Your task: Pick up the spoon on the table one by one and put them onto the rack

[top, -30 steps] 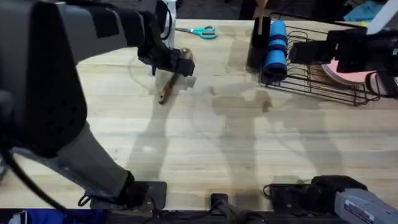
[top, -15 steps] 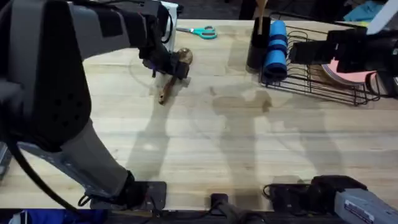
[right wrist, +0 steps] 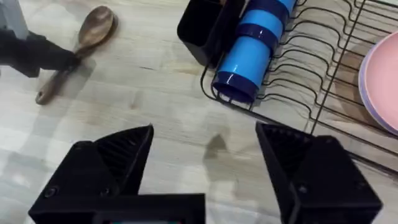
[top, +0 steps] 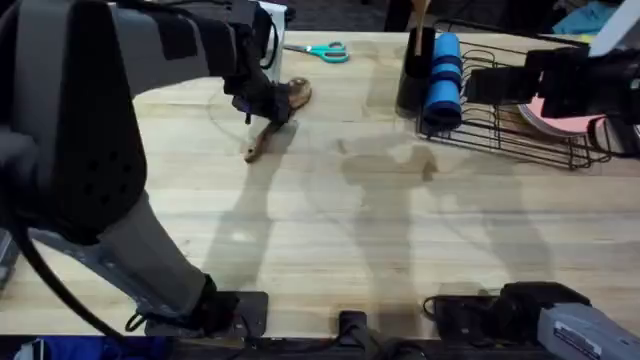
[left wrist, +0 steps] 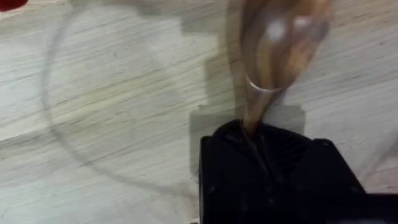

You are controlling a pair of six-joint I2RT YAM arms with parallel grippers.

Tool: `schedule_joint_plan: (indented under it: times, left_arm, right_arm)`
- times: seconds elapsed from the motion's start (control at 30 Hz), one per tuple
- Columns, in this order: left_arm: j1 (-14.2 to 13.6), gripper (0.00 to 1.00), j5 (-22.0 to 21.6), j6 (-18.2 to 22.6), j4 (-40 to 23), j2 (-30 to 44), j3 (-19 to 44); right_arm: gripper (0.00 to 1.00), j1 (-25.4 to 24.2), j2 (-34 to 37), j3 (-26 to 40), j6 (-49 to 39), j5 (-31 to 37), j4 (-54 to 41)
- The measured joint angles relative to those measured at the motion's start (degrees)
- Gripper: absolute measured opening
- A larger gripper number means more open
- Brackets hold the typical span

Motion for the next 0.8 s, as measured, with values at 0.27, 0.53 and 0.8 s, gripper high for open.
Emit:
schedule_joint_plan:
  times: [0.27, 0.53, 0.8]
  left_arm:
    - [0.0, 0.046, 0.27, 0.02, 0.26, 0.0, 0.04]
    - [-0.73, 0.041, 3.82, -0.03, -0.38, 0.0, 2.05]
    - [-3.92, 0.041, 4.67, -0.04, -0.49, 0.0, 9.07]
  right_arm:
    - [0.992, -0.01, 0.0, 0.0, -0.02, 0.0, 0.0]
    - [0.992, 0.01, 0.01, 0.0, -0.01, -0.01, 0.0]
    - [0.992, 0.01, 0.01, 0.0, 0.01, 0.0, 0.0]
